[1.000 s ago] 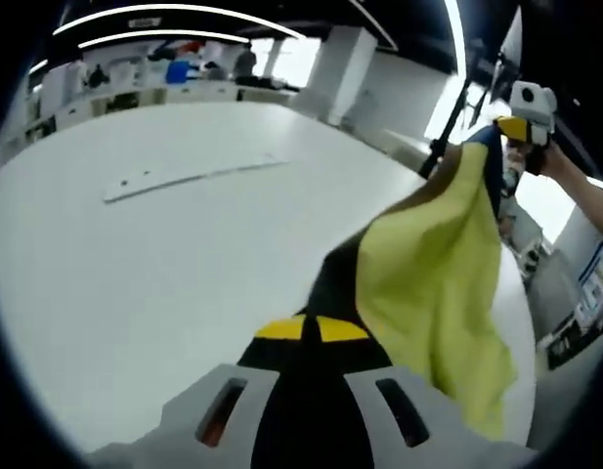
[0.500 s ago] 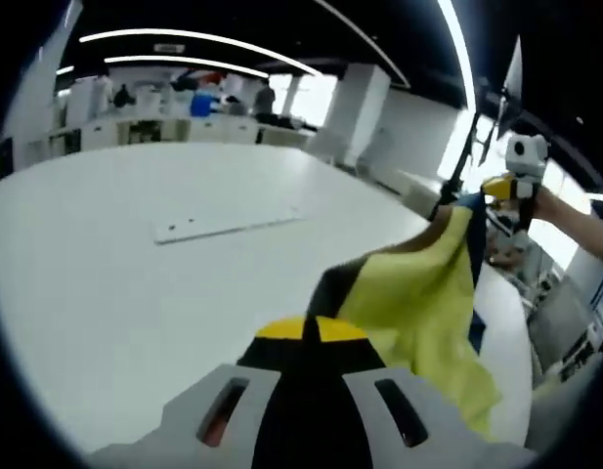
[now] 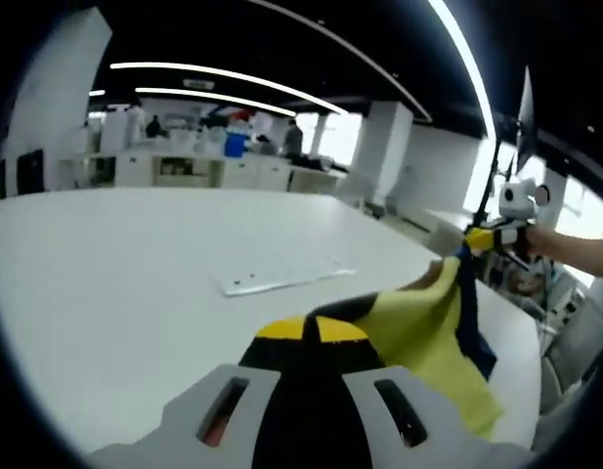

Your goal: Fold the garment on the visible template until the final outline fits inside the template.

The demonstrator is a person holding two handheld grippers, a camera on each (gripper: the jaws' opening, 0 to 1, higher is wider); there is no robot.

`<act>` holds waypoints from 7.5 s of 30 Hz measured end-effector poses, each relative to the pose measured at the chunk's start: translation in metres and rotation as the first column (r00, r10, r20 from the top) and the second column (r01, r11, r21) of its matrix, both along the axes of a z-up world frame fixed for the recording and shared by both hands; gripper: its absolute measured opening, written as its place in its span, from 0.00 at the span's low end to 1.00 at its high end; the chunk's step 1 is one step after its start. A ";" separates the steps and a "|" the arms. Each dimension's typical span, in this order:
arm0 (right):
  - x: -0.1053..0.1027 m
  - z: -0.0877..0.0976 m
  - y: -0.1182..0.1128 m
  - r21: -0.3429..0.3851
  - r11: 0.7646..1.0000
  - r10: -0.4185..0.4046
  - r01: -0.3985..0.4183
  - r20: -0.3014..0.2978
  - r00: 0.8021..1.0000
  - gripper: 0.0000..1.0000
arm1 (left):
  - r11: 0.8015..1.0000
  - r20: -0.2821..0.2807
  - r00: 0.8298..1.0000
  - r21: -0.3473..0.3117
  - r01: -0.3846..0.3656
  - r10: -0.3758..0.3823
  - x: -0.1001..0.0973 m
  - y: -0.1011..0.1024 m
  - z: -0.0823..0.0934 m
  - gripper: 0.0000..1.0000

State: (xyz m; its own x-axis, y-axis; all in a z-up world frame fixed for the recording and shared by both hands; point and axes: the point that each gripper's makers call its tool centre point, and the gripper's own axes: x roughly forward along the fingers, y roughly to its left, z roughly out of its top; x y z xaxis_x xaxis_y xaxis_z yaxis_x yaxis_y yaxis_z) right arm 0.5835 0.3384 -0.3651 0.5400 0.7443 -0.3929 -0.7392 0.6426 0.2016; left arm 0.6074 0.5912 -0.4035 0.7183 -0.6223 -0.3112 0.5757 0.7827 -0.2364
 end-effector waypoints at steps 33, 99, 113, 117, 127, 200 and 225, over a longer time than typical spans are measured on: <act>0.061 -0.118 0.035 -0.104 0.994 0.013 -0.029 -0.157 0.988 0.00 | 0.982 -0.135 0.980 0.138 -0.128 0.146 0.020 0.033 -0.097 0.00; -0.004 -0.093 0.025 -0.062 0.998 0.003 -0.008 -0.084 0.997 0.97 | 0.995 -0.006 0.999 0.082 0.051 -0.050 -0.038 -0.004 -0.041 0.97; -0.060 -0.083 0.000 -0.033 0.998 -0.059 0.056 -0.088 0.994 0.93 | 0.996 0.013 0.998 0.067 0.053 -0.054 -0.078 -0.004 -0.020 0.97; -0.075 -0.085 -0.007 -0.028 0.997 -0.078 0.076 -0.099 0.992 0.92 | 0.997 0.016 0.998 0.063 0.053 -0.055 -0.090 -0.004 -0.016 0.97; -0.117 -0.090 -0.028 -0.019 0.988 -0.153 0.152 -0.121 0.981 0.90 | 0.998 0.024 0.998 0.037 0.050 -0.051 -0.125 0.000 -0.012 0.96; -0.076 -0.053 0.035 0.063 0.984 -0.152 0.164 -0.167 0.974 0.00 | 0.998 -0.023 0.997 0.005 -0.070 0.070 -0.187 0.062 -0.019 0.85; -0.058 -0.134 0.110 -0.073 0.997 -0.055 0.036 -0.276 0.960 0.00 | 0.995 -0.040 0.994 0.002 -0.099 0.099 -0.185 0.073 -0.024 0.84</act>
